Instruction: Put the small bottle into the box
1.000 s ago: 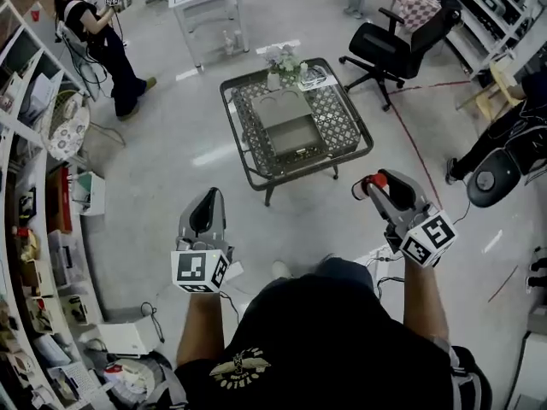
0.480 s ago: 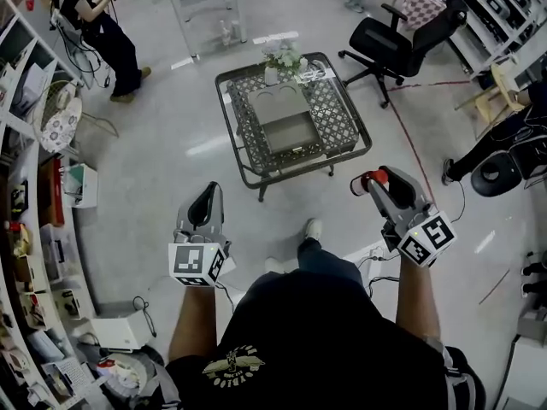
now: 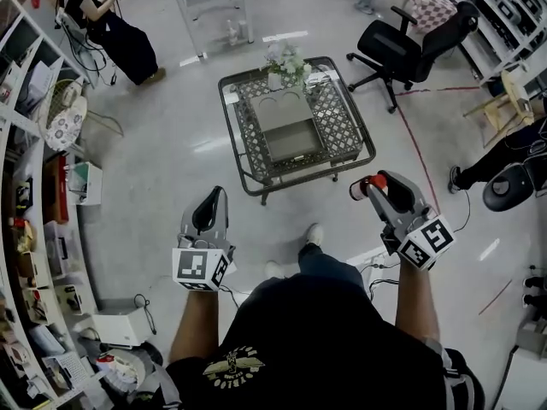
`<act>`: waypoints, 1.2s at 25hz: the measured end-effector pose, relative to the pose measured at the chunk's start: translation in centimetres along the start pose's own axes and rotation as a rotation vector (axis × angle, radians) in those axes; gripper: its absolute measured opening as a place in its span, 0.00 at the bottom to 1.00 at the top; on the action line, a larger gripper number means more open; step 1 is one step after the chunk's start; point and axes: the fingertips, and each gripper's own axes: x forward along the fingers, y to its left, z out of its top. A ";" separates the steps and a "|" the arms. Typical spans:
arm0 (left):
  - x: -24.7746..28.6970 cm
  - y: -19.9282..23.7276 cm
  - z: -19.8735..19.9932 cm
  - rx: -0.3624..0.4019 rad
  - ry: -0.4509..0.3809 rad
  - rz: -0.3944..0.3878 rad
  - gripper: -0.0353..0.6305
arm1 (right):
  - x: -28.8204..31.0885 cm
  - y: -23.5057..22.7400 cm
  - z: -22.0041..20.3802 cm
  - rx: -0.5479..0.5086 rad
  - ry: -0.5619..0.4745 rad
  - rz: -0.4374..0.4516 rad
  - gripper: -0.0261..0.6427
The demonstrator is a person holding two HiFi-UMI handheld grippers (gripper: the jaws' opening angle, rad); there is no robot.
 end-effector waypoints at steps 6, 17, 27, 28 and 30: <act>1.6 0.0 -1.4 -0.022 0.024 0.018 0.05 | 1.7 -1.1 -0.2 -0.008 0.021 0.043 0.27; 5.6 0.0 -1.4 -0.041 0.030 0.029 0.05 | 4.5 -4.2 -0.2 -0.018 0.052 0.084 0.26; 10.8 -2.6 0.0 -0.003 0.019 -0.008 0.05 | 5.9 -9.0 0.1 -0.013 0.053 0.108 0.26; 11.2 -2.8 0.2 0.002 0.017 -0.007 0.05 | 6.1 -9.5 0.2 -0.010 0.052 0.113 0.26; 11.9 -3.0 0.6 0.006 0.016 0.009 0.05 | 6.3 -10.3 0.4 -0.008 0.051 0.127 0.26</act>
